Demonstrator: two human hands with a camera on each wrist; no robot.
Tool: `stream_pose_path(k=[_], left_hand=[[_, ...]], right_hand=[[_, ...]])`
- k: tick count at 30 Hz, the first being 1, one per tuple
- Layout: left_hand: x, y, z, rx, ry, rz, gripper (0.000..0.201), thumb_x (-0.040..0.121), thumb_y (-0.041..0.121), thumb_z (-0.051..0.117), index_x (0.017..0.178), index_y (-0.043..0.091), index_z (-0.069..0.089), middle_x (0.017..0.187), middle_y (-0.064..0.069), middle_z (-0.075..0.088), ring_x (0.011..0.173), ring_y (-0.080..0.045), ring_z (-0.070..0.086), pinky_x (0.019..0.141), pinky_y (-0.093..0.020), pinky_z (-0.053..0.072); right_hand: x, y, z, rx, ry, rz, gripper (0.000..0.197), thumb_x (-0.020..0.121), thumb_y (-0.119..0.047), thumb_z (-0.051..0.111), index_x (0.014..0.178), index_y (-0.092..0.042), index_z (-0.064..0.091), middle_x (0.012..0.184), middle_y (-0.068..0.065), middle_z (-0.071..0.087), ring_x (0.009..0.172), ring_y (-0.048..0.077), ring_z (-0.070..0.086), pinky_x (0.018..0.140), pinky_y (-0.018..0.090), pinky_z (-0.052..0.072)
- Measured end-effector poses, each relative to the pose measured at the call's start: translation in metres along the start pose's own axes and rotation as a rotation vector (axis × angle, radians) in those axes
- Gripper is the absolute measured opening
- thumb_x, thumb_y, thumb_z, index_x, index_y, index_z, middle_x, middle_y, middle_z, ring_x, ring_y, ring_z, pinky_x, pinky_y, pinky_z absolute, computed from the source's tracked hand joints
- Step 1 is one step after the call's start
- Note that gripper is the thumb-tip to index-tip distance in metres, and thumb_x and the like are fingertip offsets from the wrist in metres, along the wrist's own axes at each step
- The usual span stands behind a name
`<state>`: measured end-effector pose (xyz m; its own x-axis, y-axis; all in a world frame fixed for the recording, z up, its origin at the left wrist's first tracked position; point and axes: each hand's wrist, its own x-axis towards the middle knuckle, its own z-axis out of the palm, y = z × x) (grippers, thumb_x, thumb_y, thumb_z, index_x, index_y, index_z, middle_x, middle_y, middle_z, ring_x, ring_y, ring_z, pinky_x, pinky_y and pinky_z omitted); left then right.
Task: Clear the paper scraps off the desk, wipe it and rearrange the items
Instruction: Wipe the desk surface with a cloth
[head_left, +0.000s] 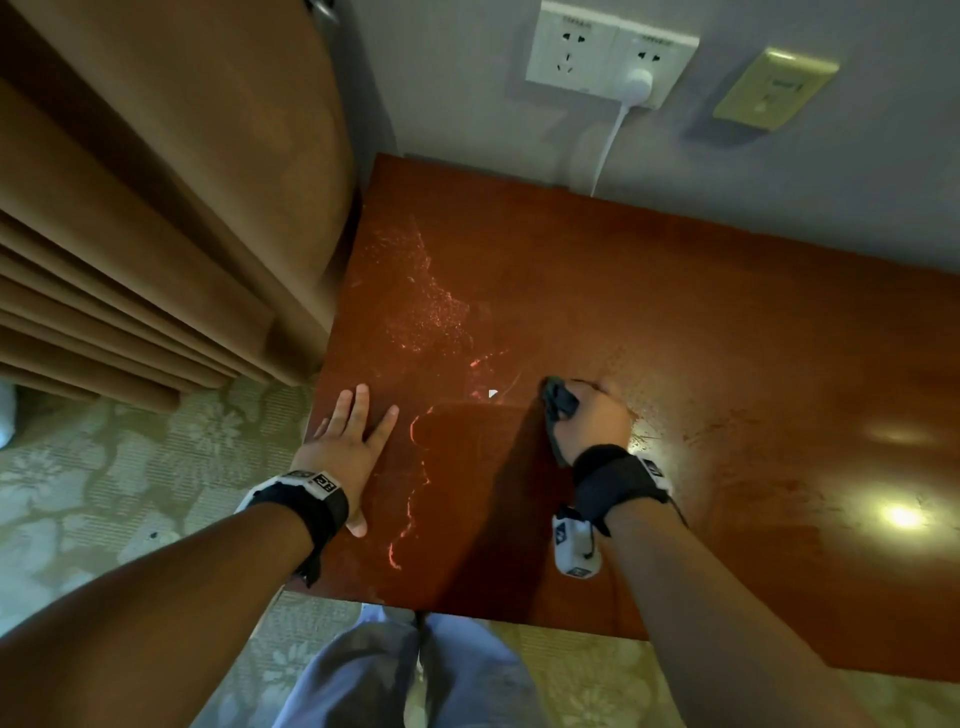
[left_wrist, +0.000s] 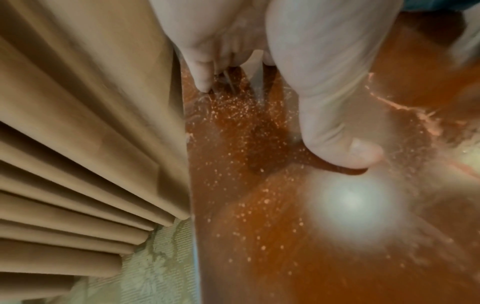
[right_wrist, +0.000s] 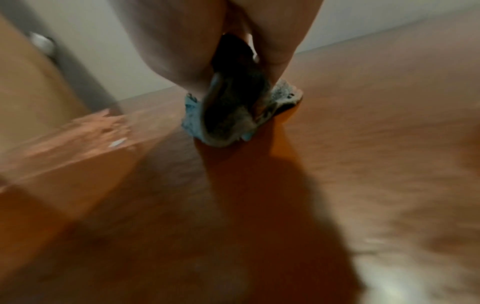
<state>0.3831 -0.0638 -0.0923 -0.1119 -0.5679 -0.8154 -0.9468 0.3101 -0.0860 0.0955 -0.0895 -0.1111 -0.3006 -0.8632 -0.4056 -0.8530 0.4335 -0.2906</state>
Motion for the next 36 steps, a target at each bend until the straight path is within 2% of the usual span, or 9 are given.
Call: stream_pose_path(k=[3, 6, 10, 13, 17, 21, 25, 32, 36], left_hand=[[-0.001, -0.001, -0.002, -0.015, -0.018, 0.014, 0.152, 0.060, 0.047, 0.090, 0.147, 0.027, -0.033, 0.147, -0.017, -0.047, 0.145, -0.033, -0.028, 0.120, -0.042, 0.011], [0.002, -0.002, -0.002, -0.014, -0.033, 0.019, 0.152, 0.061, 0.048, 0.089, 0.148, 0.025, -0.034, 0.146, -0.018, -0.048, 0.144, -0.035, -0.030, 0.121, -0.044, 0.007], [0.004, -0.004, -0.001, -0.023, -0.045, 0.023, 0.154, 0.059, 0.049, 0.090, 0.146, 0.024, -0.035, 0.144, -0.018, -0.050, 0.143, -0.036, -0.032, 0.121, -0.044, 0.004], [0.003, -0.005, -0.002, -0.031, -0.034, 0.037, 0.153, 0.060, 0.047, 0.090, 0.145, 0.026, -0.036, 0.143, -0.017, -0.051, 0.143, -0.035, -0.032, 0.121, -0.044, 0.005], [0.005, -0.006, 0.000, -0.043, -0.039, 0.041, 0.154, 0.060, 0.046, 0.090, 0.140, 0.027, -0.040, 0.140, -0.017, -0.054, 0.142, -0.035, -0.033, 0.120, -0.045, 0.005], [0.008, -0.007, 0.001, -0.054, -0.049, 0.053, 0.155, 0.060, 0.045, 0.091, 0.140, 0.027, -0.041, 0.138, -0.016, -0.056, 0.140, -0.035, -0.036, 0.120, -0.045, 0.002], [0.009, -0.006, 0.002, -0.036, -0.051, 0.049, 0.156, 0.059, 0.047, 0.090, 0.142, 0.026, -0.040, 0.138, -0.017, -0.055, 0.139, -0.035, -0.036, 0.120, -0.045, 0.003], [0.010, -0.007, 0.002, -0.040, -0.067, 0.052, 0.158, 0.057, 0.048, 0.091, 0.143, 0.025, -0.040, 0.136, -0.017, -0.057, 0.139, -0.036, -0.037, 0.120, -0.047, 0.002], [0.012, -0.007, 0.002, -0.022, -0.070, 0.040, 0.158, 0.057, 0.053, 0.090, 0.144, 0.021, -0.038, 0.138, -0.019, -0.055, 0.138, -0.038, -0.037, 0.120, -0.048, 0.002]], right_hand=[[-0.009, -0.053, 0.021, 0.028, -0.080, -0.149, 0.048, 0.083, -0.015, 0.070, 0.129, -0.022, 0.060, 0.125, -0.001, 0.043, 0.113, 0.027, 0.051, 0.102, 0.037, 0.048], [-0.022, -0.106, 0.044, -0.015, -0.197, -0.312, 0.052, 0.085, -0.015, 0.068, 0.135, -0.023, 0.054, 0.131, 0.000, 0.039, 0.119, 0.028, 0.042, 0.106, 0.039, 0.043], [-0.026, -0.126, 0.053, -0.038, -0.229, -0.410, 0.058, 0.084, -0.014, 0.067, 0.139, -0.022, 0.049, 0.136, 0.002, 0.040, 0.121, 0.031, 0.044, 0.105, 0.041, 0.042], [-0.022, -0.097, 0.039, 0.034, -0.204, -0.333, 0.057, 0.082, -0.012, 0.069, 0.132, -0.026, 0.047, 0.132, 0.000, 0.049, 0.122, 0.028, 0.048, 0.100, 0.041, 0.048], [0.009, -0.030, 0.002, 0.042, -0.016, -0.110, 0.044, 0.078, -0.009, 0.073, 0.117, -0.022, 0.056, 0.121, 0.004, 0.055, 0.107, 0.029, 0.058, 0.092, 0.043, 0.054], [0.045, 0.017, -0.044, 0.006, 0.034, 0.109, 0.043, 0.088, -0.005, 0.062, 0.129, -0.015, 0.056, 0.136, 0.011, 0.047, 0.105, 0.035, 0.059, 0.091, 0.041, 0.054], [0.057, 0.004, -0.042, -0.003, 0.034, 0.152, 0.041, 0.091, -0.010, 0.060, 0.132, -0.013, 0.054, 0.141, 0.012, 0.040, 0.101, 0.035, 0.058, 0.089, 0.039, 0.054], [0.032, -0.097, 0.012, 0.002, -0.045, -0.154, 0.037, 0.082, -0.016, 0.070, 0.117, -0.021, 0.060, 0.127, 0.004, 0.045, 0.107, 0.031, 0.056, 0.092, 0.036, 0.053], [0.005, -0.154, 0.046, -0.031, -0.187, -0.367, 0.045, 0.083, -0.018, 0.070, 0.125, -0.022, 0.056, 0.130, 0.004, 0.041, 0.114, 0.031, 0.047, 0.096, 0.040, 0.050]])
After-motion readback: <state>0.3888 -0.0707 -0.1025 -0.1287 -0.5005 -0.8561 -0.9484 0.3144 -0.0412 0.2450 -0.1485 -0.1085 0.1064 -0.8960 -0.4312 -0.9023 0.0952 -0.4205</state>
